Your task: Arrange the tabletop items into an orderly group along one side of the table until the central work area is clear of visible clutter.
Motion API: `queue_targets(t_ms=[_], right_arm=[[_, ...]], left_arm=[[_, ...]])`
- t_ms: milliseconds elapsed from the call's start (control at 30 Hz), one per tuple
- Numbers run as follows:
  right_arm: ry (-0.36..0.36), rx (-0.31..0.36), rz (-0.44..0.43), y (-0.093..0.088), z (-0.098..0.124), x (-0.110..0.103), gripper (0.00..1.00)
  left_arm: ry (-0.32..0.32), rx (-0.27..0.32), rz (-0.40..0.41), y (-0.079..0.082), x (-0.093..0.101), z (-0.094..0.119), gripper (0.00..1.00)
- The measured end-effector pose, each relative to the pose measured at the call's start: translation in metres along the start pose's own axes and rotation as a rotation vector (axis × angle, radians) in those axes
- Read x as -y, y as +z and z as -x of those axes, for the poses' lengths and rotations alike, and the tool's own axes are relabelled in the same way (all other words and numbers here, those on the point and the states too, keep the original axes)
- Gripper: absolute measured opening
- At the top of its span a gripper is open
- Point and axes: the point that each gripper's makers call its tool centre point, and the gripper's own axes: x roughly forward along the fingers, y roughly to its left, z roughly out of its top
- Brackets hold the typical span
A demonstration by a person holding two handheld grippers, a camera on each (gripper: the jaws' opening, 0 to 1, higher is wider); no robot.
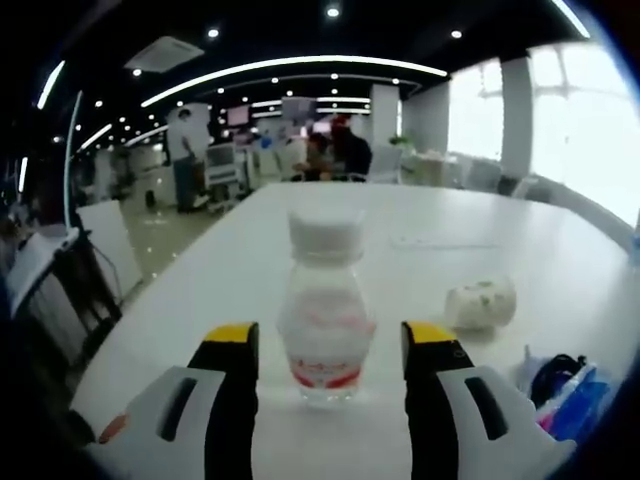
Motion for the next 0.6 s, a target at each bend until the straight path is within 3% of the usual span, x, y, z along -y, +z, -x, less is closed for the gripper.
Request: queue_targets(t_ms=[600], right_arm=[[-0.005,0.005,0.014,0.001,0.000,0.000,0.88]], left_arm=[[-0.032,0.039,0.007,0.014,-0.001,0.038,0.57]])
